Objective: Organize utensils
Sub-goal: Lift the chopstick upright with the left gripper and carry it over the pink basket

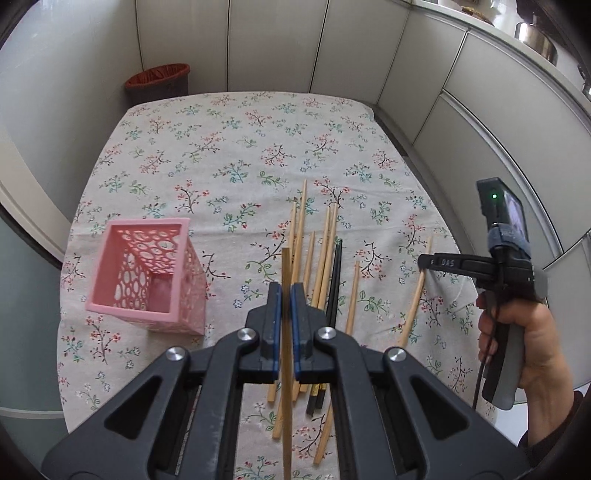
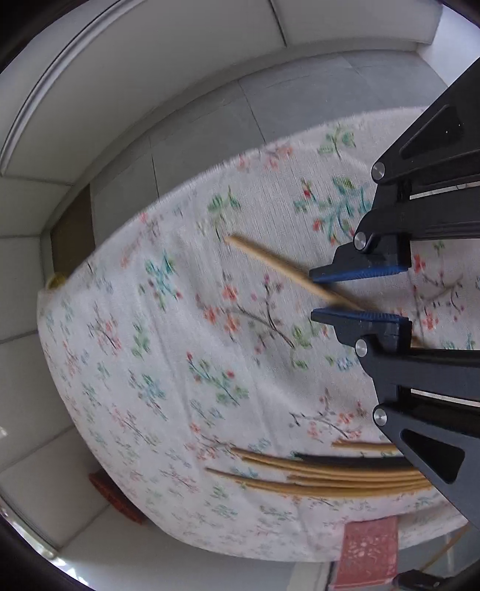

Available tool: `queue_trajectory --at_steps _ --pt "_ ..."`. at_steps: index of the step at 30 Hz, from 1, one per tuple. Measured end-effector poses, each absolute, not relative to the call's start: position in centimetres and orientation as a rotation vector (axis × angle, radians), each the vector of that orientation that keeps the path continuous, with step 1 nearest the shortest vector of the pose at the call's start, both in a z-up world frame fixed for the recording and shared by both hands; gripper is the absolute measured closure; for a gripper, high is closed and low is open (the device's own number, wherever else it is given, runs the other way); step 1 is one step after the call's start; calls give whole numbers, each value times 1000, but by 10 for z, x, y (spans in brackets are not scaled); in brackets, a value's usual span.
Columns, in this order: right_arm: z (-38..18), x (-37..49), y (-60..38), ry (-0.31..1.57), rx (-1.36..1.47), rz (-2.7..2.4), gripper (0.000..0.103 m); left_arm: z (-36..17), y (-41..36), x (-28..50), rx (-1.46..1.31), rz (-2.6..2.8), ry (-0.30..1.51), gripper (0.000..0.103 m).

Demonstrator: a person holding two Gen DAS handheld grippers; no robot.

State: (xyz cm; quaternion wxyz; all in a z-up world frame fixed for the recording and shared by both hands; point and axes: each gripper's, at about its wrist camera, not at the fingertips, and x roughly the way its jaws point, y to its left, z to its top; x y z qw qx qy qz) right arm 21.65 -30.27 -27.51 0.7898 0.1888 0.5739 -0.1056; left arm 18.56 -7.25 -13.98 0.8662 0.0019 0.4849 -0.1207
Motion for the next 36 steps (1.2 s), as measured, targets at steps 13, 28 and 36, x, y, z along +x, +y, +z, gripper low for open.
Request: queue_trajectory --at_steps 13,28,36 --pt "-188 175 -252 1033 302 -67 96 -95 -49 145 28 -279 856 97" --pt "-69 105 -200 676 184 43 96 -33 -32 103 24 -271 591 97" --pt "-53 99 -185 626 190 89 96 -6 -4 100 -35 -180 431 97"
